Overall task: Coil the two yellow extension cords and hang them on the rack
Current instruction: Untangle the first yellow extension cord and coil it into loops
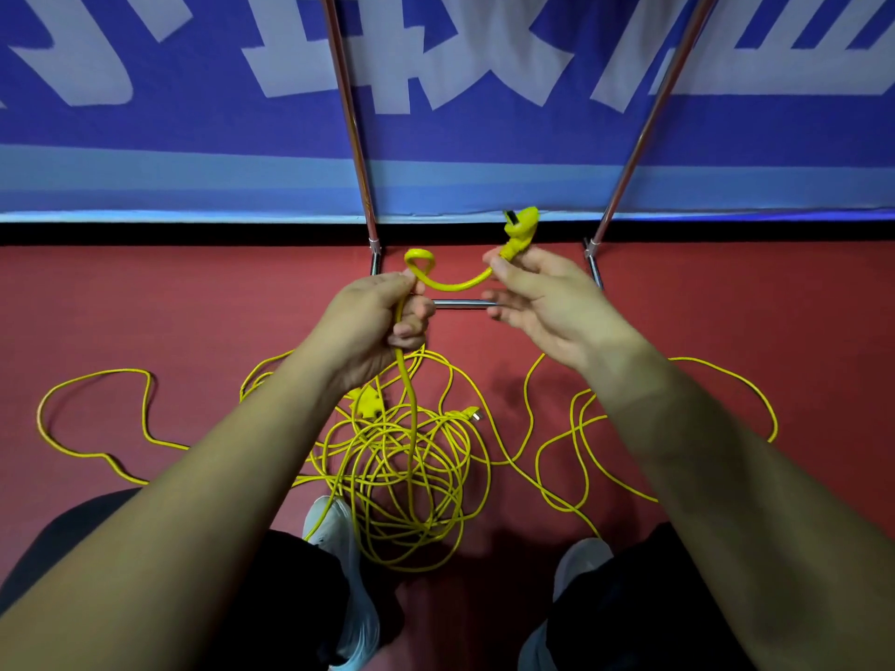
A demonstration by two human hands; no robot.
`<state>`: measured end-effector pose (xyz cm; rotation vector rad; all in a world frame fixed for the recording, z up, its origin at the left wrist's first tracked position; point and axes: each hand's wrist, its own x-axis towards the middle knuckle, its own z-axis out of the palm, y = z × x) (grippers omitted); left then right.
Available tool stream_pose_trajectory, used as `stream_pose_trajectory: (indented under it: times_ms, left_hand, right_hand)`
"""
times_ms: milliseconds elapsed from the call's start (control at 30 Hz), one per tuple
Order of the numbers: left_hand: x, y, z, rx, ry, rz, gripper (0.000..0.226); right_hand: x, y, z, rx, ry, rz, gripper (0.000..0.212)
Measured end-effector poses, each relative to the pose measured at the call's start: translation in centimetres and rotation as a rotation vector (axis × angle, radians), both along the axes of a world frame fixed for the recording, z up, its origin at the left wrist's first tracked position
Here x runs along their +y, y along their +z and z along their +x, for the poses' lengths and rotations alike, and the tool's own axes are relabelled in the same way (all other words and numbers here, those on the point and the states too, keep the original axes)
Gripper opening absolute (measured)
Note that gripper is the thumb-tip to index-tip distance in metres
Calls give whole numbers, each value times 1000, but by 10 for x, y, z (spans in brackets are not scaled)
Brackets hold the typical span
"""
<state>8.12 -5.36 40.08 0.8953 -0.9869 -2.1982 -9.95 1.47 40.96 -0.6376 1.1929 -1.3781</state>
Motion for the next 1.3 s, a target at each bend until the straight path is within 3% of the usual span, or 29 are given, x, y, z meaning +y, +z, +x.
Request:
stream_pose_trajectory:
  times_ms: [100,200,333,467,567,667,800,933,1033,1133,1233,1300]
  left_hand:
    - [-1,-2,-1,-40,11,-63,25]
    - [-7,-9,2,-117,63,-187,22]
    - [-4,-17,7,-535,-9,-627,21]
    - [2,-18,7,-858,-318,-980,30]
    - [9,-17,4,-835,-286,-1053,12]
    - [15,-16,3,-798,-116,-1103,44]
    - [16,-13,4,-816,117,-1054,56]
    - [9,-16,5,-865,24,-1263,32]
    - [10,-17,4,-860,37,-1333,33]
    - [11,-13,2,-714,-105,-1207,47]
    - [18,-4,-2,-499,-302,-897,28]
    - [21,1,-2,-466,-338,-843,30]
  right_hand:
    - [0,-2,3,-193,24,3,8]
    - [-2,4,6,-260,-33,-29,9]
    - [-2,4,5,-401,-178,-14,7]
    - [0,4,6,-367,-207,11,6]
    - [3,5,7,-274,-203,27,7]
    - [4,10,5,-184,-195,41,8]
    - [6,14,8,-106,-155,58,8]
    - [5,13,8,-20,-143,65,9]
    - [5,12,2,13,-186,71,11]
    - [4,12,0,38,-203,86,12]
    - [5,12,0,40,-182,104,12]
    - [5,13,-1,58,-152,112,12]
